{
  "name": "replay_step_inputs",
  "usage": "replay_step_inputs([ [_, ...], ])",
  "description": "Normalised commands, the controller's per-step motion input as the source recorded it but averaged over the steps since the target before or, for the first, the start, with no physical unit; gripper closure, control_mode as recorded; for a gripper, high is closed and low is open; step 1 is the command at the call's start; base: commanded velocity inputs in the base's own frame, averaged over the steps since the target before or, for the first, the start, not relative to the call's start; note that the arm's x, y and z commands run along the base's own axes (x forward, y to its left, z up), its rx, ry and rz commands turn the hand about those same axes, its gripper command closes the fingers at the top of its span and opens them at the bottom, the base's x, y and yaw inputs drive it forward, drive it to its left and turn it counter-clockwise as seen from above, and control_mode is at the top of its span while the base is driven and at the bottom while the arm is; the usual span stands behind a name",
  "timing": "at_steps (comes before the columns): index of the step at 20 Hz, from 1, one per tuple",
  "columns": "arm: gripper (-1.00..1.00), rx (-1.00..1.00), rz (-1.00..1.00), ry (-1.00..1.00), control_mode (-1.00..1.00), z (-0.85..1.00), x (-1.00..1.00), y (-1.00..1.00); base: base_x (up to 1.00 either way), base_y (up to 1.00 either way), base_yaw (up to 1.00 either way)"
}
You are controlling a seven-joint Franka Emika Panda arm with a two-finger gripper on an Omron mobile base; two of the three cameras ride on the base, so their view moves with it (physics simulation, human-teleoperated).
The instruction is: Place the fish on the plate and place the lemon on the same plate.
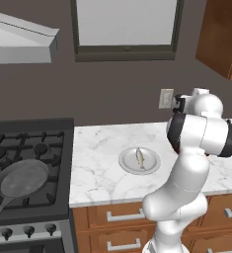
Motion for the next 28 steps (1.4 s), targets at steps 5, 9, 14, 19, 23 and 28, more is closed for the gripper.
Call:
replay_step_inputs([
  [5, -1.0, 0.0, 0.0, 0.0, -1.0, -0.31, 0.0, 0.0, 0.0, 0.0, 0.0],
  [9, -1.0, 0.0, 0.0, 0.0, -1.0, -0.22, 0.0, 0.0, 0.0, 0.0, 0.0],
  [14, -1.0, 0.0, 0.0, 0.0, -1.0, -0.12, 0.0, 0.0, 0.0, 0.0, 0.0],
  [19, -1.0, 0.0, 0.0, 0.0, -1.0, -0.16, 0.0, 0.0, 0.0, 0.0, 0.0],
  [23, -1.0, 0.0, 0.0, 0.0, -1.0, -0.2, 0.0, 0.0, 0.0, 0.0, 0.0],
  [28, -1.0, 0.0, 0.0, 0.0, -1.0, -0.1, 0.0, 0.0, 0.0, 0.0, 0.0],
])
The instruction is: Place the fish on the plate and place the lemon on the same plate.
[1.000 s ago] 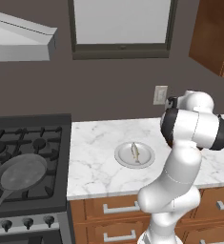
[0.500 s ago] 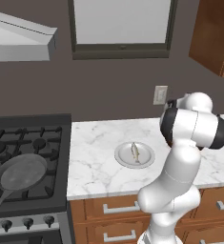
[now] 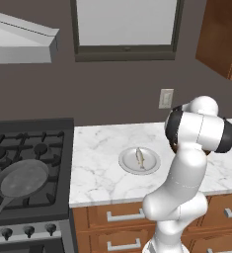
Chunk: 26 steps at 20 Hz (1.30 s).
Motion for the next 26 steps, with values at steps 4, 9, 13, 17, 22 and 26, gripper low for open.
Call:
replay_step_inputs([
  [4, 1.0, 0.0, 0.0, 0.0, -1.0, 0.0, 0.0, 0.0, 0.0, 0.0, 0.0],
  [9, 1.0, 0.0, 0.0, 0.0, -1.0, 0.0, 0.0, 0.0, 0.0, 0.0, 0.0],
  [13, 1.0, 0.0, 0.0, 0.0, -1.0, 0.0, 0.0, 0.0, 0.0, 0.0, 0.0],
  [17, 1.0, 0.0, 0.0, 0.0, -1.0, 0.07, 0.0, -0.11, 0.0, 0.0, 0.0],
  [22, 1.0, 0.0, 0.0, -0.01, -1.0, 0.28, 0.0, -0.2, 0.0, 0.0, 0.0],
  [26, 1.0, 0.0, 0.0, 0.0, -1.0, 0.32, 0.0, -0.18, 0.0, 0.0, 0.0],
])
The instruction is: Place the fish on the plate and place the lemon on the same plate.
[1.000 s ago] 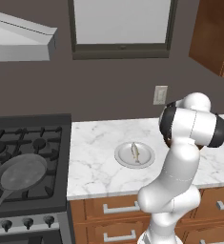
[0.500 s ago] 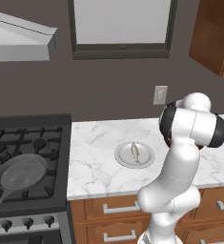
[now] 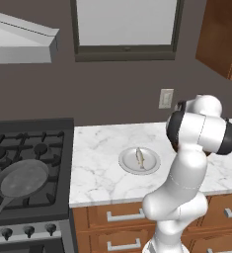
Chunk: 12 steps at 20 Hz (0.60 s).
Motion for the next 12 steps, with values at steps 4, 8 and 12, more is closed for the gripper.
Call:
replay_step_inputs([
  [4, 1.0, 0.0, 0.0, -0.01, -1.0, 0.37, -0.01, -0.05, 0.0, 0.0, 0.0],
  [8, 1.0, 0.0, 0.0, -0.09, -1.0, 0.59, -0.21, 0.17, 0.0, 0.0, 0.0],
  [12, 1.0, 0.0, 0.0, -0.17, -1.0, 0.6, -0.49, 0.51, 0.0, 0.0, 0.0],
])
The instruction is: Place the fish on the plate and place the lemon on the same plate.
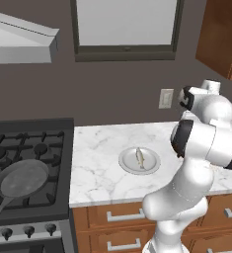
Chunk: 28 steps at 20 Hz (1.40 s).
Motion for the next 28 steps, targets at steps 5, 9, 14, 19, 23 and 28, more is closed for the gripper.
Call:
replay_step_inputs([
  [5, 1.0, 0.0, 0.0, -0.13, -1.0, 0.43, -0.42, 0.79, 0.0, 0.0, 0.0],
  [9, 1.0, 0.0, 0.01, -0.03, -1.0, 0.35, -0.16, 1.0, 0.0, 0.0, 0.0],
  [14, 1.0, 0.0, 0.0, 0.0, -1.0, 0.21, 0.0, 1.0, 0.0, 0.0, 0.0],
  [19, 1.0, -0.01, 0.0, 0.08, -1.0, 0.07, 0.02, 0.98, 0.0, 0.0, 0.0],
  [23, 1.0, 0.0, 0.0, 0.19, -1.0, -0.04, 0.2, 0.58, 0.0, 0.0, 0.0],
  [28, 1.0, -0.01, -0.13, 0.25, -1.0, -0.29, 0.56, 0.07, 0.0, 0.0, 0.0],
])
